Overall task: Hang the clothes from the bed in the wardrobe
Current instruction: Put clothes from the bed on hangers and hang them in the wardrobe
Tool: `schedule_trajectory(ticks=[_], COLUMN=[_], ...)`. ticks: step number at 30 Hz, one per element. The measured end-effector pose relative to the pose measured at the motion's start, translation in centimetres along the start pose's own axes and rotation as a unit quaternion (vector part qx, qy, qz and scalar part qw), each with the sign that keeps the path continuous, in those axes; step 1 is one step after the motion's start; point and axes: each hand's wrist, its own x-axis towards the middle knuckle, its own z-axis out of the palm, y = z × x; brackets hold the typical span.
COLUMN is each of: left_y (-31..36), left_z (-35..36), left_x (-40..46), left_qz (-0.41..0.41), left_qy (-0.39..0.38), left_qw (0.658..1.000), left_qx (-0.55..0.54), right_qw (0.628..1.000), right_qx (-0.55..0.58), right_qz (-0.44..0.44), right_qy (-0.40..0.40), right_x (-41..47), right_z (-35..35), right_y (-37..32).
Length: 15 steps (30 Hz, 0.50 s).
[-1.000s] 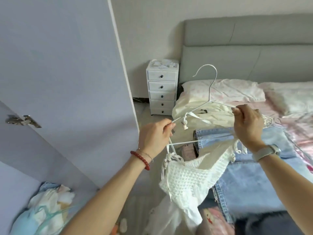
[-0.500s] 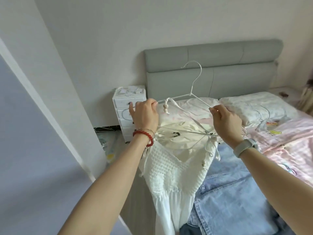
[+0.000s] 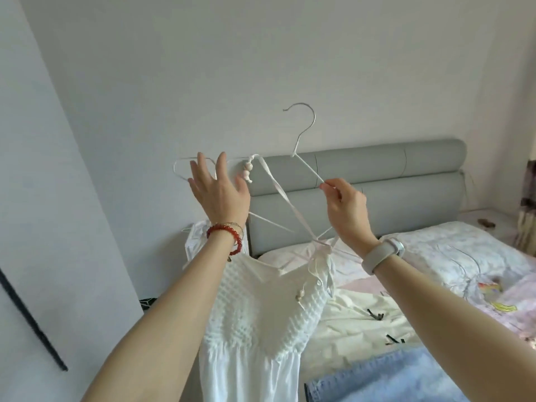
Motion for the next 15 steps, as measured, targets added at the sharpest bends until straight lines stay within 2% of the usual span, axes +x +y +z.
schedule_trajectory(ticks=[4,7,10,15], left_y=[2.0,4.4,7.6,12.6], left_z=[3.0,6.7,11.5,21.3], left_x=[2.2,3.2,3.5,1.1], left_qz=[0.052,0.076,0.109,0.138], left_qy=[-0.047,-0.108,-0.159,-0.235], left_qw=[0.997,0.991,0.98,0.962], left_qx=[0.016,-0.027,-0.041,-0.036], right_qw=[0.996,0.99,0.982,0.954], right_qx=[0.044,0.068,0.07,0.01], right_qz=[0.021,0.057,0.102,0.196], right_qy=[0.07,0.108,0.145,0.225], right_x=[5.4,9.0,11.9,14.9], right_z=[0.6,-0.2,-2.2,-7.5], right_y=[0.8,3.4,8.0,18.1])
